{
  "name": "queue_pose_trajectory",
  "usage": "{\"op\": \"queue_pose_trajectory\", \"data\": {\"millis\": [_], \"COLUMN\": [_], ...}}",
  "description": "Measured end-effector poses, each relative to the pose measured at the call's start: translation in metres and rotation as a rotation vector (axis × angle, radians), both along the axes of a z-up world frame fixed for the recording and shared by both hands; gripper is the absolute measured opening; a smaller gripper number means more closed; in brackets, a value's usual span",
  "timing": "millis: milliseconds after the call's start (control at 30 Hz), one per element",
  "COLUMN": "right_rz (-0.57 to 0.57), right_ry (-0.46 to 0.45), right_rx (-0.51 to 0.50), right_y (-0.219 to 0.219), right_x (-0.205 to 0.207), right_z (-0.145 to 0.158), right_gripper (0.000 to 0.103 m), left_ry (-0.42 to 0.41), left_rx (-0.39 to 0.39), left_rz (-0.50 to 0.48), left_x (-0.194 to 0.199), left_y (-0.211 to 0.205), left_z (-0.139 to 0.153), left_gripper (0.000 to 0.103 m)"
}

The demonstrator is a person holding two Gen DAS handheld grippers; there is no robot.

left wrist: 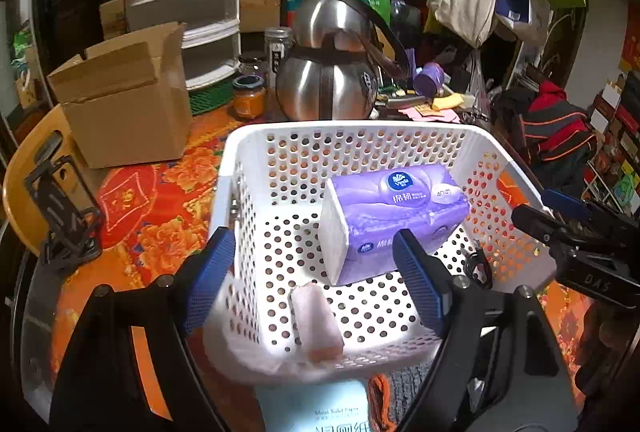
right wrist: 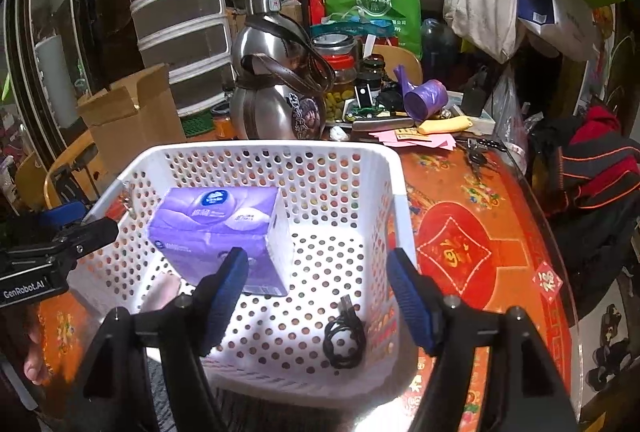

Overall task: Organize soft objects
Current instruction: 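Grasp the white plush toy with both tools together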

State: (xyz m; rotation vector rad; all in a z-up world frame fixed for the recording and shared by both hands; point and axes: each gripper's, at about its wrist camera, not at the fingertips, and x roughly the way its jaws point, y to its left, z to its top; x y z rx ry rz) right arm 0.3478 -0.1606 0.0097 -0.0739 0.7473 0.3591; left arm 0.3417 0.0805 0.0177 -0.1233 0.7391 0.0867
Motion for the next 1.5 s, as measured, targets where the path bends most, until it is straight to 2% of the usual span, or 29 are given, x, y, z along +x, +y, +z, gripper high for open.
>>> {"op": "queue_pose_trajectory", "data": {"millis": [167, 333, 467, 533, 667, 733, 800, 867, 933, 1000, 1133, 1167, 1300, 1500], "right_rz": [0.031, 0.064, 0.045, 0.034, 0.033, 0.031, 0.04, 0.048, 0.053, 0.06, 0.069, 0.069, 0.078, 0.08], "right_ry": [-0.023, -0.032, -0.068, -0.086, -0.121, -0.12, -0.116, -0.118, -0.113, -0.098, -0.093, -0.098, -0.106, -0.112], "right_rx": [0.077, 0.099, 0.146, 0.163, 0.192, 0.193, 0.202, 0.202, 0.198, 0.199, 0.191, 0.187, 0.185, 0.16], "right_y": [-0.012, -0.034, -0.067, -0.079, -0.09, -0.091, -0.089, -0.087, -0.083, -0.079, -0.071, -0.07, -0.066, -0.062], "right_x": [-0.034, -0.092, -0.154, -0.184, -0.233, -0.243, -0.248, -0.248, -0.247, -0.244, -0.242, -0.242, -0.242, -0.242], "right_z": [0.008, 0.003, -0.011, -0.02, -0.045, -0.055, -0.064, -0.069, -0.073, -0.076, -0.079, -0.079, -0.077, -0.077], "right_gripper": [0.071, 0.071, 0.072, 0.073, 0.073, 0.073, 0.069, 0.055, 0.039, 0.035, 0.032, 0.031, 0.017, 0.012], "left_ry": [-0.061, -0.073, -0.134, -0.155, -0.166, -0.177, -0.174, -0.17, -0.174, -0.165, -0.144, -0.14, -0.121, -0.131], "left_rx": [0.03, -0.009, -0.069, -0.071, -0.048, -0.028, -0.02, -0.015, -0.005, -0.008, -0.011, -0.013, -0.018, -0.045], "left_rz": [-0.021, -0.021, -0.047, -0.074, -0.121, -0.14, -0.169, -0.187, -0.189, -0.201, -0.224, -0.231, -0.261, -0.272], "left_x": [-0.056, -0.118, -0.182, -0.206, -0.231, -0.238, -0.239, -0.239, -0.238, -0.234, -0.227, -0.224, -0.216, -0.217], "left_y": [-0.012, -0.021, -0.042, -0.058, -0.088, -0.105, -0.117, -0.127, -0.133, -0.137, -0.145, -0.145, -0.15, -0.147], "left_z": [0.007, -0.01, -0.031, -0.043, -0.062, -0.069, -0.075, -0.08, -0.082, -0.085, -0.091, -0.092, -0.096, -0.096], "left_gripper": [0.079, 0.08, 0.081, 0.083, 0.083, 0.083, 0.083, 0.081, 0.076, 0.065, 0.057, 0.051, 0.031, 0.014]}}
